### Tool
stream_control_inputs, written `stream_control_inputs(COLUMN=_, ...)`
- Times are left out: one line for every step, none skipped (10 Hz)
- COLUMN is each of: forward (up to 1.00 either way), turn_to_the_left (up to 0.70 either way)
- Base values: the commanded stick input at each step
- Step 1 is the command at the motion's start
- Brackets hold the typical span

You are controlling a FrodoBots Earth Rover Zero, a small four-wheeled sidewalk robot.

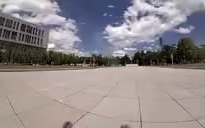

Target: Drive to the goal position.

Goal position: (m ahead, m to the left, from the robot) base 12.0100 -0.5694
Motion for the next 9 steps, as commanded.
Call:
stream_control_inputs(forward=0.06, turn_to_the_left=0.00)
stream_control_inputs(forward=0.06, turn_to_the_left=0.00)
stream_control_inputs(forward=0.06, turn_to_the_left=0.00)
stream_control_inputs(forward=0.06, turn_to_the_left=0.00)
stream_control_inputs(forward=0.06, turn_to_the_left=0.00)
stream_control_inputs(forward=0.06, turn_to_the_left=0.00)
stream_control_inputs(forward=0.06, turn_to_the_left=0.00)
stream_control_inputs(forward=0.06, turn_to_the_left=0.00)
stream_control_inputs(forward=0.06, turn_to_the_left=0.00)
